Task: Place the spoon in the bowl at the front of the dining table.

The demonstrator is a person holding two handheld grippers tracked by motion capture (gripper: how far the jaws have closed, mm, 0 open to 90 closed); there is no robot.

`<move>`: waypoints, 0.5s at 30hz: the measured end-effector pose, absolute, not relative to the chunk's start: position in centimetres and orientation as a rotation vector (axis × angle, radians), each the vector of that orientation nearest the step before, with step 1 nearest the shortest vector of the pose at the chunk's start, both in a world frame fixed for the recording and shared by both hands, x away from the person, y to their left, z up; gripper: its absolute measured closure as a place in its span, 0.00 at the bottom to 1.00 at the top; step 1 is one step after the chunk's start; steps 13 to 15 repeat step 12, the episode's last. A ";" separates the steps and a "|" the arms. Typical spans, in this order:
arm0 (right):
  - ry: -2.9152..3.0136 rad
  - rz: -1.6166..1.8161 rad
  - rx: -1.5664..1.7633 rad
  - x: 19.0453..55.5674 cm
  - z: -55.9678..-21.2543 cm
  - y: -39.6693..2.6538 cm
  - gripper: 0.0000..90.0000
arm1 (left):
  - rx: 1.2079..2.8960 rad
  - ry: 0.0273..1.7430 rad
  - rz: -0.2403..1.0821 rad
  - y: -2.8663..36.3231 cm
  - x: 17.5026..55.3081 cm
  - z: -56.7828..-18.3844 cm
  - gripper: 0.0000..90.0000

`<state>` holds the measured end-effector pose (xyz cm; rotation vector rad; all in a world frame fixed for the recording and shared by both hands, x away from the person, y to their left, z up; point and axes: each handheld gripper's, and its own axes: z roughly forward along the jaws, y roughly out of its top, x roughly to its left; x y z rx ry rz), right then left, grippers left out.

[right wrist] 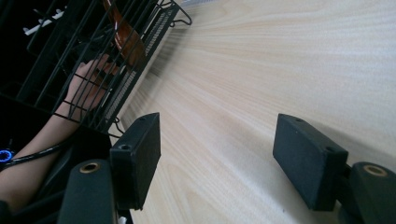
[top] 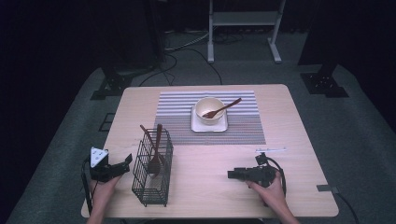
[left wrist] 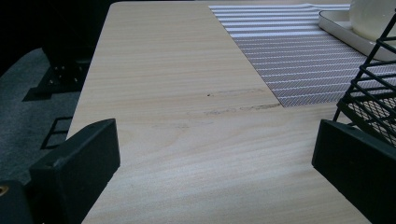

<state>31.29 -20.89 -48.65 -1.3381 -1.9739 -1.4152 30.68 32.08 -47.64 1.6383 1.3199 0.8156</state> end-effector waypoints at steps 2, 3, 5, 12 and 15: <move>-1.968 -1.424 -1.339 30.9 -48.7 -21.1 0.34 | 1.644 1.320 0.818 32.0 30.7 -47.6 0.00; -1.968 -1.429 -1.339 30.8 -48.8 -21.1 0.34 | 1.645 1.319 0.817 32.0 30.7 -47.6 0.00; -1.974 -1.430 -1.341 30.5 -49.0 -21.2 0.34 | 1.648 1.318 0.817 32.0 30.7 -47.6 0.00; -2.008 -1.477 -1.337 29.8 -49.2 -21.2 0.34 | 1.653 1.320 0.815 32.0 30.8 -47.6 0.00; -2.008 -1.477 -1.337 29.8 -49.2 -21.2 0.34 | 1.653 1.320 0.815 32.0 30.8 -47.6 0.00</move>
